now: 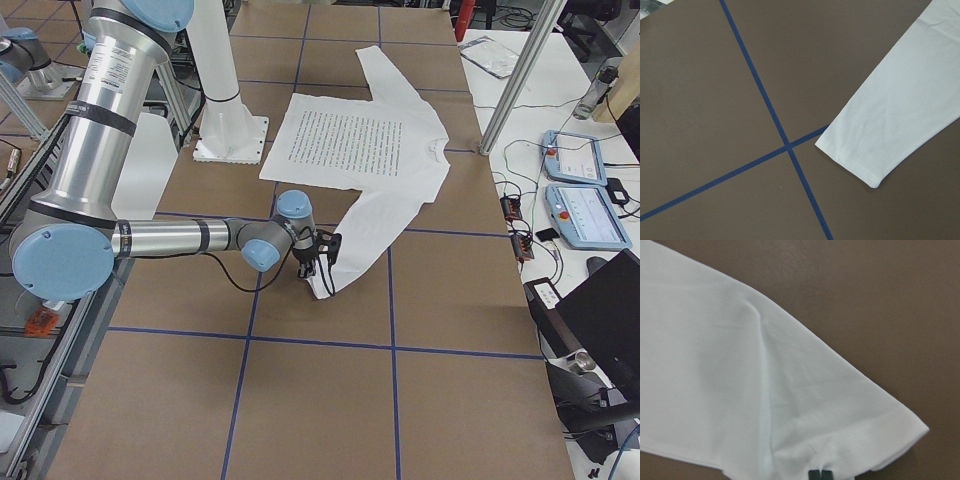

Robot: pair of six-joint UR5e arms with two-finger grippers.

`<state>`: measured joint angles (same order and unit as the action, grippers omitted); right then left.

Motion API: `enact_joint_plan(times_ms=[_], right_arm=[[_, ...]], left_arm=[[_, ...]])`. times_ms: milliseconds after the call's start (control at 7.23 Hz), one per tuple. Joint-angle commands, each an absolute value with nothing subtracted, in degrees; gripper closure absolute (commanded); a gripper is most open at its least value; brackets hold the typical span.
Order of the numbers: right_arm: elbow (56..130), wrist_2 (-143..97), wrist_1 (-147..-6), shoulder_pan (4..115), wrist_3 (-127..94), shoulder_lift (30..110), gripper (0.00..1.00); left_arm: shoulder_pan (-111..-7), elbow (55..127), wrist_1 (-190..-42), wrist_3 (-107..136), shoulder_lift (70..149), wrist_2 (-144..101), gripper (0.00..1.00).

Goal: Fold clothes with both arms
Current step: 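Carry the grasped sleeve with the right gripper across the shirt front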

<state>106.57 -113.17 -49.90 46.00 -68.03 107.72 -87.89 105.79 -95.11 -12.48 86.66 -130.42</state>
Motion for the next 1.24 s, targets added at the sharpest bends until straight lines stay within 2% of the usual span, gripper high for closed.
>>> enact_joint_plan(times_ms=[0, 276, 415, 553, 968, 1106], right_arm=[[111.2, -112.9, -69.2, 49.1, -67.9, 93.7, 1.00], [108.5, -111.6, -91.7, 48.6, -67.3, 71.6, 1.00], [105.3, -111.3, -93.9, 47.6, -67.2, 64.8, 1.00], [101.2, -110.3, -90.6, 46.5, -67.2, 58.9, 1.00], [84.7, -105.3, -64.3, 43.3, -72.3, 46.8, 1.00], [79.3, -101.9, -61.5, 40.2, -74.5, 41.4, 1.00]], left_arm=[[-87.9, 105.7, -95.1, -12.5, 86.7, -130.5, 0.00], [-87.9, 105.7, -95.0, -12.5, 86.7, -130.5, 0.00], [-87.9, 105.6, -95.1, -12.5, 86.7, -130.5, 0.00], [-87.9, 105.5, -95.1, -12.5, 86.7, -130.5, 0.00], [-87.9, 105.3, -95.1, -12.5, 86.7, -130.5, 0.00], [-87.9, 105.3, -95.1, -12.5, 86.7, -130.5, 0.00]])
